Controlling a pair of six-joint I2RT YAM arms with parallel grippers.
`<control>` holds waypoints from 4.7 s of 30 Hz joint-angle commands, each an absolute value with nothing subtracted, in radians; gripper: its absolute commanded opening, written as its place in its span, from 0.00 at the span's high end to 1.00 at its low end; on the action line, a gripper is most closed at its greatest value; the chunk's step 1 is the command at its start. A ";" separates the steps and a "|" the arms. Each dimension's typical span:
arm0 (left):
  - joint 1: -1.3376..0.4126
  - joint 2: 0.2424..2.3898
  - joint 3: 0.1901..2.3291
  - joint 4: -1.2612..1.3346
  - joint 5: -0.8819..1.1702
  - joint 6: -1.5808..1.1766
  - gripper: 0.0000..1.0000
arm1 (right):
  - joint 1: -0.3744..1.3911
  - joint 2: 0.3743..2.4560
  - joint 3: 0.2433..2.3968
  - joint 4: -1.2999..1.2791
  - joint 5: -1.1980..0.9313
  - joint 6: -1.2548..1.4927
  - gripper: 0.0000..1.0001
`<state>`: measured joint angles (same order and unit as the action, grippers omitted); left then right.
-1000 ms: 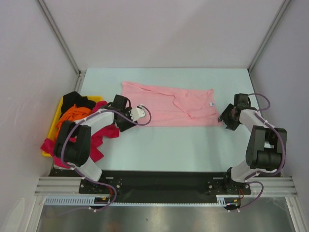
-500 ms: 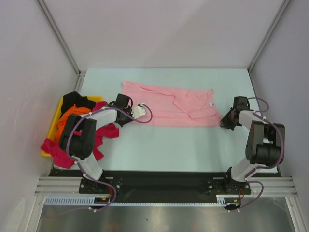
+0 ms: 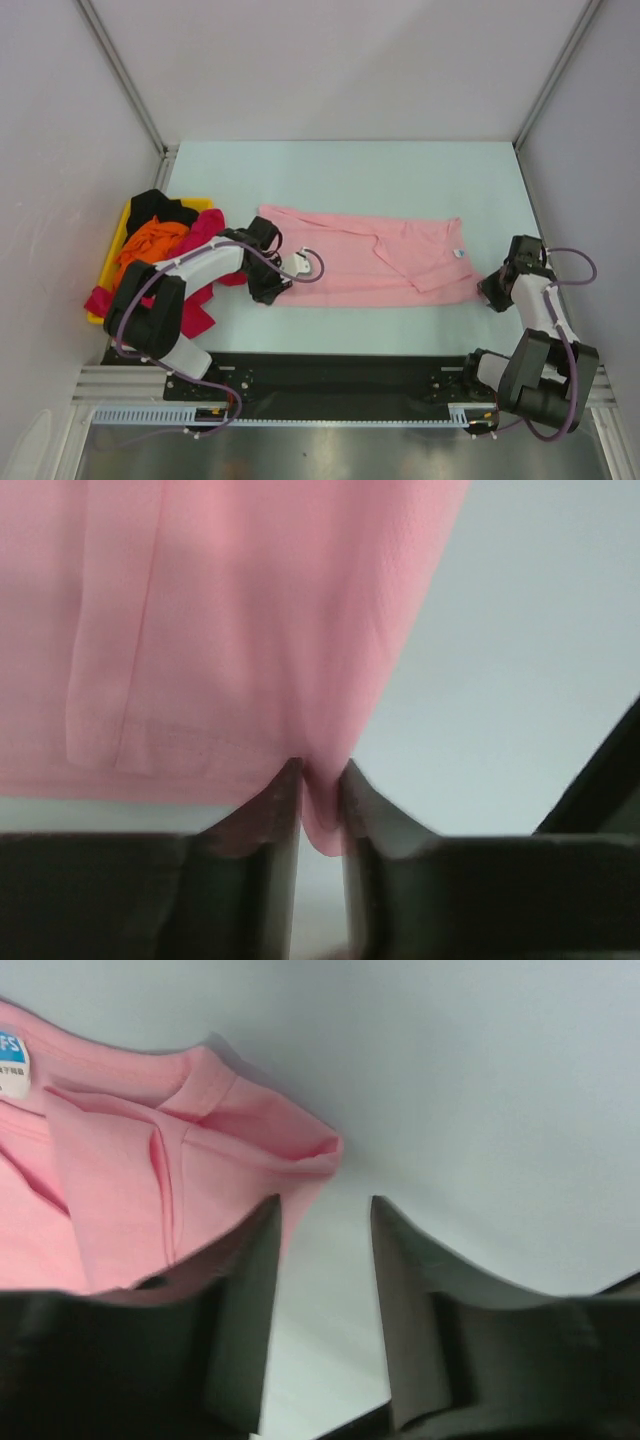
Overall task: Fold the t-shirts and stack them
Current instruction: Fold the tshirt
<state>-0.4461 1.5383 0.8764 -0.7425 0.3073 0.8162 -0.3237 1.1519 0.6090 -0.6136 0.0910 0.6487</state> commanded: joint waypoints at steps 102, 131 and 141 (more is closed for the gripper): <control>-0.209 1.471 1.025 -0.479 0.362 0.828 1.00 | -0.199 1.298 1.103 -0.758 -0.259 0.365 1.00; -0.186 1.692 1.318 -0.308 0.276 0.706 1.00 | -0.215 1.657 1.290 -0.511 -0.296 0.476 1.00; -0.164 1.680 1.351 -0.282 0.287 0.683 1.00 | -0.228 1.631 1.253 -0.486 -0.296 0.457 1.00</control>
